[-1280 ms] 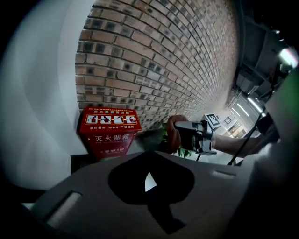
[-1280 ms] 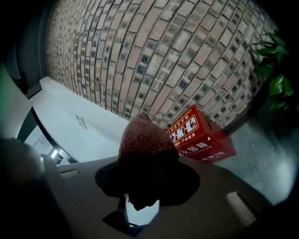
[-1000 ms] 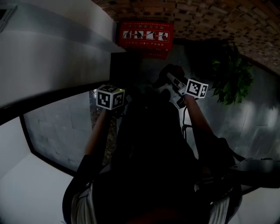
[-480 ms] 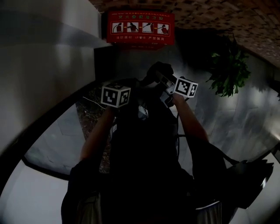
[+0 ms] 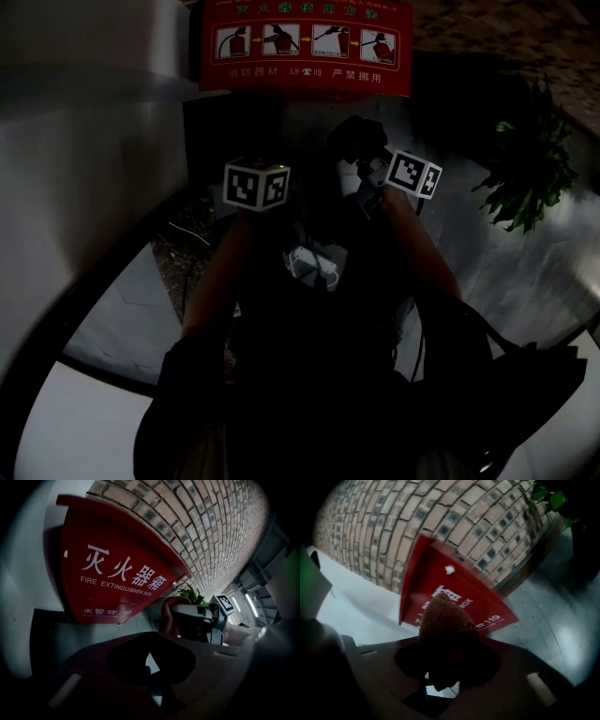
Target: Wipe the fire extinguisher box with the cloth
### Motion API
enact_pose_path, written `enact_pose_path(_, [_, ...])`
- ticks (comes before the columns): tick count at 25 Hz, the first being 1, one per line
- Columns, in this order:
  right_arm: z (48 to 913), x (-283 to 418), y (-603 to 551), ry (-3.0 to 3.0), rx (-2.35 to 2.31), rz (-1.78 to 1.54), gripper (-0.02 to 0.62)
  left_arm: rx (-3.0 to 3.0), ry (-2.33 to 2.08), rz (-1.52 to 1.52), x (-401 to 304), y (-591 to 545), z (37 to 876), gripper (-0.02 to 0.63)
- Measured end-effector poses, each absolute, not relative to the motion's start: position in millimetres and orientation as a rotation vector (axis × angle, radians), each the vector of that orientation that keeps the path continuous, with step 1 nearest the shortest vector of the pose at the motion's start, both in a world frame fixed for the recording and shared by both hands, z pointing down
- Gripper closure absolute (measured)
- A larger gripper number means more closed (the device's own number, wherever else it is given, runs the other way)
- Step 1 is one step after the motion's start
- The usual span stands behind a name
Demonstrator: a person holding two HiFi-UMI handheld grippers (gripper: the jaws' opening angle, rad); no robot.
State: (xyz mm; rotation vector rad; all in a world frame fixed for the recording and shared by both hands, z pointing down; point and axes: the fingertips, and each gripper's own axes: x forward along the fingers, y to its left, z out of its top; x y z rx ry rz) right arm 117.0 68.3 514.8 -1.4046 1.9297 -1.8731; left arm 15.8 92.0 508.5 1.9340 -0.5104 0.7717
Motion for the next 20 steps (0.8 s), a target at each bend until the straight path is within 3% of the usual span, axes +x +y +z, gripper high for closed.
enact_pose_path(8, [631.0, 153.7, 65.7, 1.935, -1.513, -1.879, 0.462, 2.14, -0.499, 0.854, 39.8, 71.1, 610.8, 0.603])
enact_pose_path(20, [712.0, 145.7, 61.2, 2.052, -1.502, -1.836, 0.46, 2.303, -0.624, 0.949, 59.6, 42.8, 685.0, 0.603])
